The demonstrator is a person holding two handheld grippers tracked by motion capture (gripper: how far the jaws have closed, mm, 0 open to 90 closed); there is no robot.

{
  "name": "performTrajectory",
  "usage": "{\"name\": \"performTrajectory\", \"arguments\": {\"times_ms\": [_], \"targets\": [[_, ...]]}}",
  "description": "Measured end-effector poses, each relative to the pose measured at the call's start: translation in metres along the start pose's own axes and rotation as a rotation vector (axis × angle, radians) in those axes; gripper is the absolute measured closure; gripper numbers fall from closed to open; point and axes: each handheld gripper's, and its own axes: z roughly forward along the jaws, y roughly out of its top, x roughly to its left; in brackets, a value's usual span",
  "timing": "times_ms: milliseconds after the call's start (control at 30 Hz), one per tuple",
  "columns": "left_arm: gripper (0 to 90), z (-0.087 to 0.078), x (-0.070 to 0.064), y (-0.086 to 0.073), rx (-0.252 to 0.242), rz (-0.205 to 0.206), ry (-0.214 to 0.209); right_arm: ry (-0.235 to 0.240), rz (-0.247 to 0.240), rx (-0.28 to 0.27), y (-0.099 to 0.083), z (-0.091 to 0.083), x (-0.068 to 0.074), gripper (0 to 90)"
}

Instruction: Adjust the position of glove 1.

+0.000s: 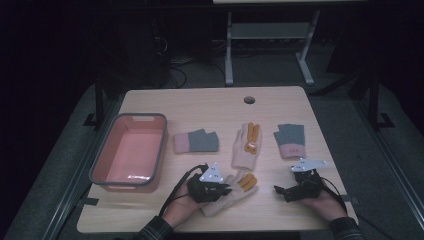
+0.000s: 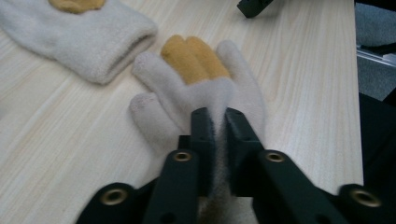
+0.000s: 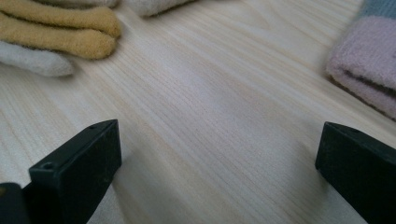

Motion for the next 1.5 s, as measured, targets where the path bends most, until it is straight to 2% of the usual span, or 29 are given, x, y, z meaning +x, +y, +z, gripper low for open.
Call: {"name": "performTrajectory", "arguments": {"times_ms": [133,300,433,500,533,567,600,667,700,800,900,1100,1200,1267,1300,1333,1433,1500], "targets": [[52.9,-0.002,0.003,0.0,-0.006,-0.019,-0.02,0.001,0.002,0.002,0.0,0.0,0.0,0.0],[36.1,-0.013,0.015,-0.002,-0.029,-0.049,-0.004,0.001,0.002,0.002,0.0,0.0,0.0,0.0],[28.1,-0.022,0.027,-0.008,-0.027,-0.071,0.04,0.001,0.001,0.001,0.0,0.0,0.0,0.0],[26.2,-0.024,0.029,-0.01,-0.022,-0.074,0.056,0.001,0.0,0.001,0.0,0.0,0.0,0.0],[26.2,-0.026,0.034,-0.013,-0.013,-0.069,0.076,0.001,0.0,0.001,0.0,0.0,0.0,0.0],[25.1,-0.026,0.04,-0.016,-0.005,-0.083,0.101,0.002,0.002,0.002,0.0,0.0,0.0,0.0],[24.1,-0.026,0.04,-0.016,-0.005,-0.083,0.101,0.001,0.003,0.002,0.0,0.0,0.0,0.0],[22.6,-0.022,0.051,-0.021,0.037,-0.087,0.144,0.001,0.002,0.002,0.0,0.0,0.0,0.0],[22.1,-0.022,0.051,-0.021,0.037,-0.087,0.144,0.001,0.002,0.002,0.0,0.0,0.0,0.0],[21.2,-0.019,0.064,-0.027,0.052,-0.113,0.19,0.001,0.003,0.002,0.0,0.0,0.0,0.0],[18.3,-0.016,0.071,-0.029,0.067,-0.13,0.209,0.002,0.005,0.003,0.0,0.0,0.0,0.0],[16.2,-0.009,0.075,-0.033,0.112,-0.103,0.213,0.006,0.004,0.01,0.001,0.0,0.001,0.0],[13.7,-0.007,0.076,-0.035,0.088,-0.099,0.198,0.011,-0.006,0.026,0.003,0.0,0.002,0.1],[12.7,-0.007,0.078,-0.039,0.056,-0.09,0.192,0.026,-0.027,0.032,0.005,-0.001,0.002,6.1],[12.7,-0.007,0.078,-0.039,0.056,-0.09,0.192,0.033,-0.032,0.032,0.006,-0.002,0.003,7.9],[12.8,-0.007,0.08,-0.042,0.027,-0.08,0.184,0.036,-0.041,0.035,0.008,-0.003,0.004,8.8],[13.0,-0.008,0.082,-0.043,0.022,-0.071,0.175,0.037,-0.047,0.022,0.011,-0.003,0.004,13.9],[12.9,-0.008,0.082,-0.044,0.022,-0.072,0.176,0.039,-0.037,0.02,0.013,-0.004,0.004,14.1]]}}
